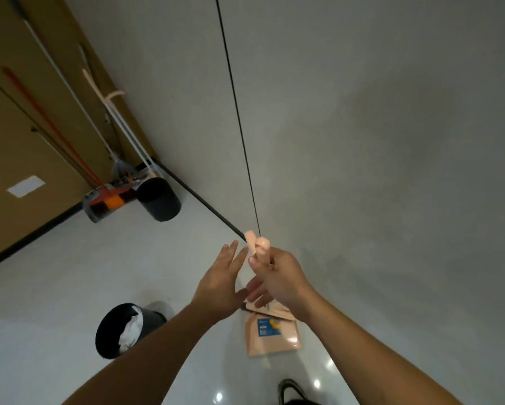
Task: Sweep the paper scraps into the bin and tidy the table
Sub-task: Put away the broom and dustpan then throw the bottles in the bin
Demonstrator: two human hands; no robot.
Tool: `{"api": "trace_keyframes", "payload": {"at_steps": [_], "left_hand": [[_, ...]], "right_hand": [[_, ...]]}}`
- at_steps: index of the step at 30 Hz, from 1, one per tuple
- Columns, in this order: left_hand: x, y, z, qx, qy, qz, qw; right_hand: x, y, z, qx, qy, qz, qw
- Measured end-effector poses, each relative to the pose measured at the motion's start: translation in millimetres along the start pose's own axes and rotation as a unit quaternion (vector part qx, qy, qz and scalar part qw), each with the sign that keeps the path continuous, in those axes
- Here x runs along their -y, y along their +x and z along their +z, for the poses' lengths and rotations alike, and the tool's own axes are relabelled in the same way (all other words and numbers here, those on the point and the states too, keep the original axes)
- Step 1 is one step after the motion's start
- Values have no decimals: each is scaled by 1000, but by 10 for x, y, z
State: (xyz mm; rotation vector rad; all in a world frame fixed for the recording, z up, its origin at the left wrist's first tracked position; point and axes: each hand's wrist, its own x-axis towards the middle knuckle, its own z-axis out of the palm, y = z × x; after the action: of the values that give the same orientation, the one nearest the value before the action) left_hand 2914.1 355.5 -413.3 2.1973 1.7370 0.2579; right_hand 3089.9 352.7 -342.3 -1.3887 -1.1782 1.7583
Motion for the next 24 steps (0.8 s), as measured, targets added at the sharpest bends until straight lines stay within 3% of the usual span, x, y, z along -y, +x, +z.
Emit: {"api": "trace_keyframes", "payload": {"at_steps": [4, 7, 12, 19, 24], "left_hand": [[256, 383, 24, 23, 75, 9, 997], [479, 666, -43, 48, 65, -2, 997], [871, 1302, -117, 86, 10, 66, 994], [950, 1965, -222, 198, -27, 159, 967], [725, 2184, -190, 204, -31, 222, 953]], "right_hand": [[-78, 448, -195, -122, 34, 20, 992], [-75, 740, -232, -202, 84, 19, 976], [-27, 1049, -140, -335, 127, 15, 934], [208, 1136, -105, -436, 145, 111, 881], [141, 982, -49, -501, 150, 150, 839]]}}
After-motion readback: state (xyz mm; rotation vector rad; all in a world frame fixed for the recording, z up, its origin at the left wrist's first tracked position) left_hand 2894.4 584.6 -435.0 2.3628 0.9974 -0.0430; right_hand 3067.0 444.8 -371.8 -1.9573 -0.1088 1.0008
